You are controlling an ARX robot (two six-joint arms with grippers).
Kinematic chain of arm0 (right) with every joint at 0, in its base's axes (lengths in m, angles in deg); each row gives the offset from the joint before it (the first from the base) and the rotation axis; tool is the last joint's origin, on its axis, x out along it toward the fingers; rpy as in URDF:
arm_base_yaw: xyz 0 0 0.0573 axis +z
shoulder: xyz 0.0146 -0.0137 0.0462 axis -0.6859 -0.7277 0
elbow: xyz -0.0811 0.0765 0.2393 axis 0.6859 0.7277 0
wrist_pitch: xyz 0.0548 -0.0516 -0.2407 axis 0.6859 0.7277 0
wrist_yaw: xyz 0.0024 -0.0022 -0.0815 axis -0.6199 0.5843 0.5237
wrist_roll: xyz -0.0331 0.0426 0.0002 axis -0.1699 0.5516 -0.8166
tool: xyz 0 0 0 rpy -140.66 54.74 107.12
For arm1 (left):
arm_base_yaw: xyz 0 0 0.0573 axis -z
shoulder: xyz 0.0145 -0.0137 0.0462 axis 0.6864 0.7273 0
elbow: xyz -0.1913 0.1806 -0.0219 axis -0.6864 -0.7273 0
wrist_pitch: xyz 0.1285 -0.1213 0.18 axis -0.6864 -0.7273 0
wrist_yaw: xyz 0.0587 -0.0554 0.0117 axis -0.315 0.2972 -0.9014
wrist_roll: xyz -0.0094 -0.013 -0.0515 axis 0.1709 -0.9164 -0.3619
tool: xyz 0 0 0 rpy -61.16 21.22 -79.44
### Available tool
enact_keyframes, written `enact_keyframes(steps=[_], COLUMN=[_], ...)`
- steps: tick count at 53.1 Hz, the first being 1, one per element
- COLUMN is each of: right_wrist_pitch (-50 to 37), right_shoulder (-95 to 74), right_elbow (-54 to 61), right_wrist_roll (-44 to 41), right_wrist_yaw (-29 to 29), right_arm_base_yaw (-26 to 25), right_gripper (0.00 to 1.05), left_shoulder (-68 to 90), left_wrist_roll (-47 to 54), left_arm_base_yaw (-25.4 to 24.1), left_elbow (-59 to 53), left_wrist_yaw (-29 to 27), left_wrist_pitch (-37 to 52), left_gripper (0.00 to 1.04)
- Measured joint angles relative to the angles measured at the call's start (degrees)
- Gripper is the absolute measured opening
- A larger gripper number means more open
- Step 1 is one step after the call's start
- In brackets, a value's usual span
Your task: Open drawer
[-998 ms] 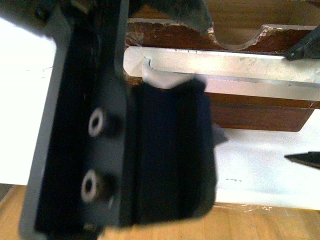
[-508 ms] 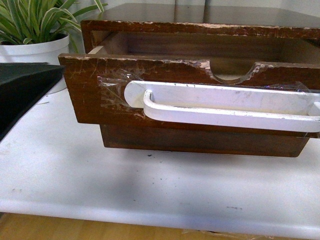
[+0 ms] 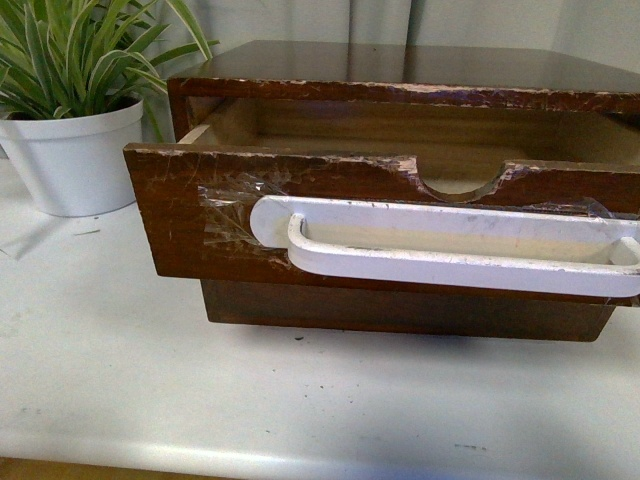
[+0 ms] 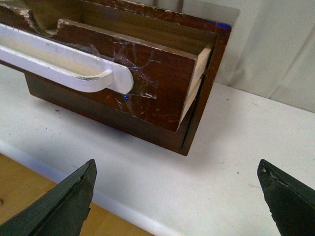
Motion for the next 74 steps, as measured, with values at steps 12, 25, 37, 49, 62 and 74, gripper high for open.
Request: enact_keyframes(steps=[12, 25, 37, 49, 62, 74], right_wrist_pitch=[0.00, 4.13, 5.46, 5.44, 5.44, 5.44], right_shoulder=[0.50, 13.62, 14.45, 14.45, 14.45, 14.45], right_elbow=[0.02, 1.99, 2.05, 2.05, 2.05, 2.05], right_wrist_roll=[3.15, 11.67, 12.66, 12.79, 12.76, 12.79], right_wrist_yaw=[-0.24, 30.82, 41.09, 41.31, 41.31, 41.33], right_arm_base_yaw=[-0.26, 10.23, 21.07, 21.11, 21.11, 21.11], right_gripper=[0.96, 0.56, 0.06, 0.01, 0.05, 0.55], left_shoulder=[-1.16, -10.49, -12.72, -12.87, -12.87, -12.87], left_wrist_roll=[-2.19, 3.13, 4.13, 4.22, 4.22, 4.22], left_arm_base_yaw=[0.20, -6.49, -18.47, -22.05, -22.14, -22.16], left_elbow=[-0.04, -0.15, -0.17, -0.17, -0.17, -0.17], left_wrist_yaw=[-0.02, 9.25, 22.97, 24.37, 24.35, 24.35], left_wrist_pitch=[-0.13, -0.46, -2.75, -2.86, -2.86, -2.86], left_gripper=[0.98, 0.60, 0.07, 0.04, 0.07, 0.56])
